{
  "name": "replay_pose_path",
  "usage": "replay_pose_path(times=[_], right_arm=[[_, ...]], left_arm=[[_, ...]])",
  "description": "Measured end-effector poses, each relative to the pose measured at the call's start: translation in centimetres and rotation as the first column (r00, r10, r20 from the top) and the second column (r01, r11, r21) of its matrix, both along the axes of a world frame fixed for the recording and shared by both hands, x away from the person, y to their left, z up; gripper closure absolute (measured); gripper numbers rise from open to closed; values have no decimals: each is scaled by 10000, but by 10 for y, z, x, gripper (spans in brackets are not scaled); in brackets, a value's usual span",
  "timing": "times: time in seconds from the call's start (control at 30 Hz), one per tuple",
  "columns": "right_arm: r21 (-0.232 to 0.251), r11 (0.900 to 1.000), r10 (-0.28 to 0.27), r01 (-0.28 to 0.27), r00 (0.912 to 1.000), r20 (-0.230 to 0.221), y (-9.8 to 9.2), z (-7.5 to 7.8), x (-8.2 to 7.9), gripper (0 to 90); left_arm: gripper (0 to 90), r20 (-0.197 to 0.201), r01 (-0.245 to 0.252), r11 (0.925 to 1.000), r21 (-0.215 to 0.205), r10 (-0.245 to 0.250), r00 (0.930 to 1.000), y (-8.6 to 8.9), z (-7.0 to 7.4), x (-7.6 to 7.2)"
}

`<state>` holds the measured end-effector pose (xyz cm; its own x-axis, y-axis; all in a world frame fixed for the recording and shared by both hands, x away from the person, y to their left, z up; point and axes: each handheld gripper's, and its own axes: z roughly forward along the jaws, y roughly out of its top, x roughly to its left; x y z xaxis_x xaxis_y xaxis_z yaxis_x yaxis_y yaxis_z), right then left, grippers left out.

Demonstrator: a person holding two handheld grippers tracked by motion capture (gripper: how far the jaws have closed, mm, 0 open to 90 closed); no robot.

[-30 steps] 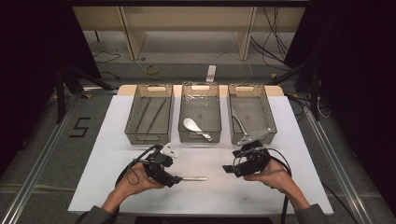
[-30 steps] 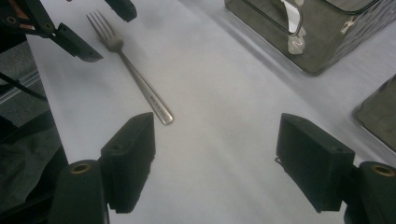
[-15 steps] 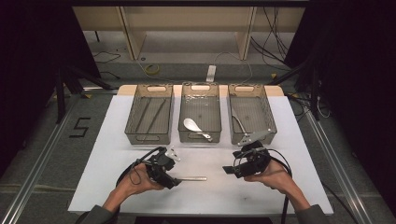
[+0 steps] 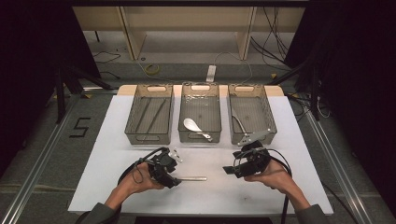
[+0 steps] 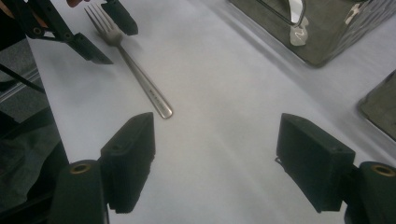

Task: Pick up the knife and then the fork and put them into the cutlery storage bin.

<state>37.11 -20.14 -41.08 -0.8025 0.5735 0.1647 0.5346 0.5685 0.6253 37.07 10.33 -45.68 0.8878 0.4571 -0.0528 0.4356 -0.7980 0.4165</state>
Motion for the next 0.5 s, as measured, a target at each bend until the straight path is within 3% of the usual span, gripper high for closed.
replay_pose_path(times=[0.2,0.5], right_arm=[[-28,10000,26,-26,10000,2,1,-1,-1,290],[-75,10000,47,-48,10000,-55,1,-1,0,290]], left_arm=[[479,1,53,10000,35,-53,10000,0,-1,0],[575,4,490,9979,413,-490,9988,-5,-3,0]])
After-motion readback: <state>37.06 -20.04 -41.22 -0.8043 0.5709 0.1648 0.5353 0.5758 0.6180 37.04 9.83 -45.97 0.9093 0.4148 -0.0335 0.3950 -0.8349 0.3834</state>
